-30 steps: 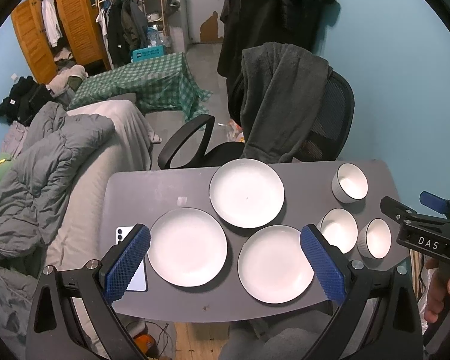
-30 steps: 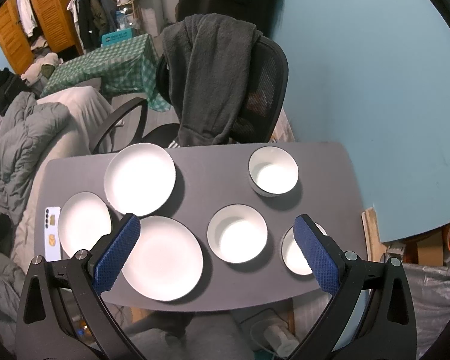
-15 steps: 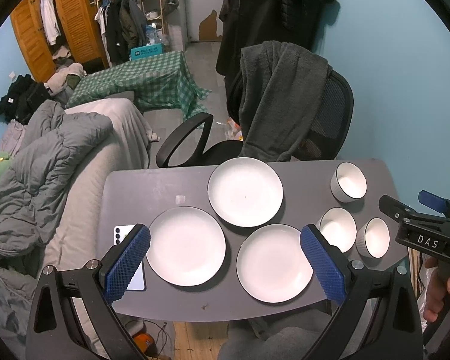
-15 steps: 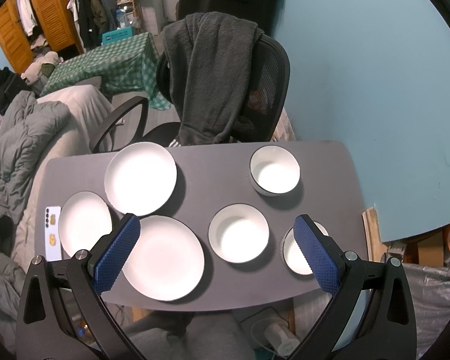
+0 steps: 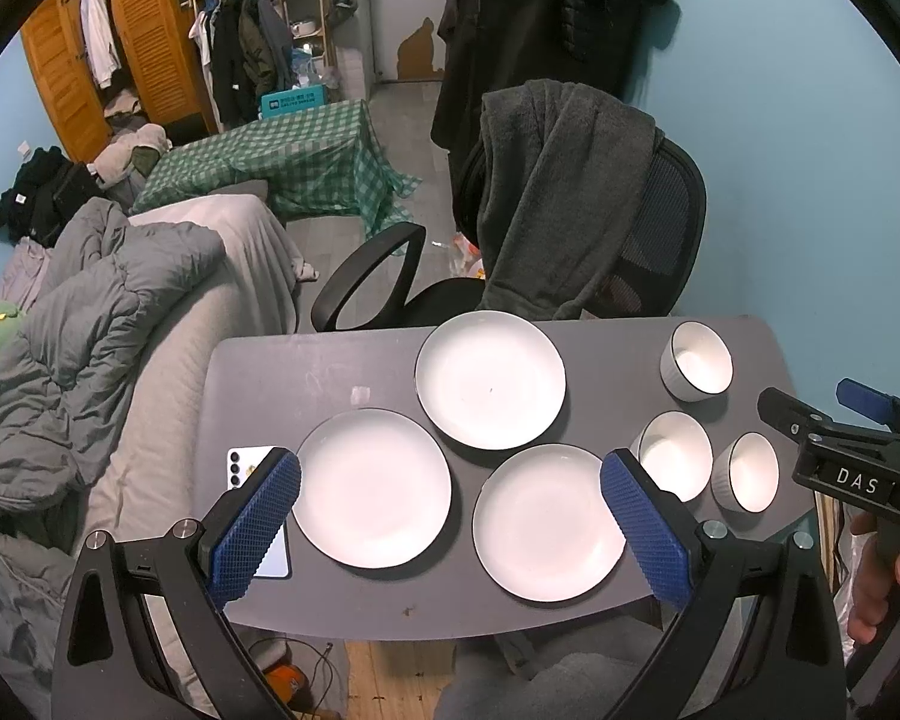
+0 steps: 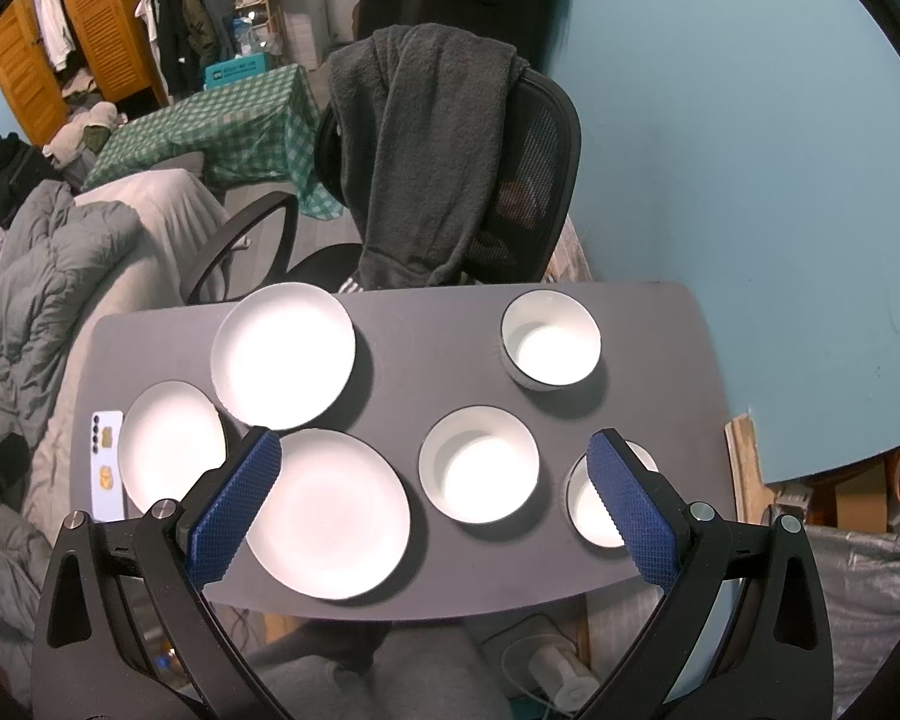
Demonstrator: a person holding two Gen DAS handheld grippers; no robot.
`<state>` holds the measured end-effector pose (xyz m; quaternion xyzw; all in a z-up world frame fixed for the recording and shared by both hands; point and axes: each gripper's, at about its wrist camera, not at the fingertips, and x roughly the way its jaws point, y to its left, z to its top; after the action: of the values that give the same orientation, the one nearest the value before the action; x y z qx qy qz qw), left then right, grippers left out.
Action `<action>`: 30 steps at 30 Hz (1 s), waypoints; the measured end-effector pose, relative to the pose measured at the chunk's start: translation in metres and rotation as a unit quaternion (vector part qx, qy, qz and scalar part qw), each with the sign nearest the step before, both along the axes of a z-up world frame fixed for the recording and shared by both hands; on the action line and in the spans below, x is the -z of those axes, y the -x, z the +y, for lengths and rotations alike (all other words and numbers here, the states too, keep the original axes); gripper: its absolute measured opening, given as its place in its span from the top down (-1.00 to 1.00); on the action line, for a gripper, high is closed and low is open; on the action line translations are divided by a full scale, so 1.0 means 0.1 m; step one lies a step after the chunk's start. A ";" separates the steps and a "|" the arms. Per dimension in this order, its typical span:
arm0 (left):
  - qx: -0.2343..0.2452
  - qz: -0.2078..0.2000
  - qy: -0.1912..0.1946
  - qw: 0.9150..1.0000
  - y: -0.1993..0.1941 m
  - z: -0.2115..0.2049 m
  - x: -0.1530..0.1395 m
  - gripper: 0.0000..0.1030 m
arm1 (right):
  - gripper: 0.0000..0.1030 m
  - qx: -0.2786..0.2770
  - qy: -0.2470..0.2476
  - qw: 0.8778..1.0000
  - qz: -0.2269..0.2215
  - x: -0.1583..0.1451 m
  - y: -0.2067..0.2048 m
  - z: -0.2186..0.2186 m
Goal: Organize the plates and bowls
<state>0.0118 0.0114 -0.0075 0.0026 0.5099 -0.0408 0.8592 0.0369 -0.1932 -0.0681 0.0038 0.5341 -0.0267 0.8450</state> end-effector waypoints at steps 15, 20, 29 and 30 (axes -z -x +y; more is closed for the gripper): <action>0.001 0.001 0.001 1.000 0.02 -0.01 0.02 -0.97 | -0.95 -0.001 0.000 1.000 0.000 -0.01 0.01 0.02; 0.003 0.001 0.001 1.000 0.04 0.00 0.03 -0.97 | -0.95 -0.002 0.000 1.000 -0.001 -0.01 0.02 0.06; 0.003 0.001 0.002 1.000 0.05 0.00 0.03 -0.97 | -0.95 -0.004 0.000 1.000 -0.002 -0.05 0.08 0.14; 0.003 0.002 0.002 1.000 0.04 0.01 0.03 -0.97 | -0.95 -0.003 0.000 1.000 -0.002 -0.05 0.08 0.13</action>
<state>0.0077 0.0121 -0.0101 0.0023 0.5113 -0.0444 0.8582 0.0285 -0.1800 -0.0629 0.0018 0.5324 -0.0239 0.8462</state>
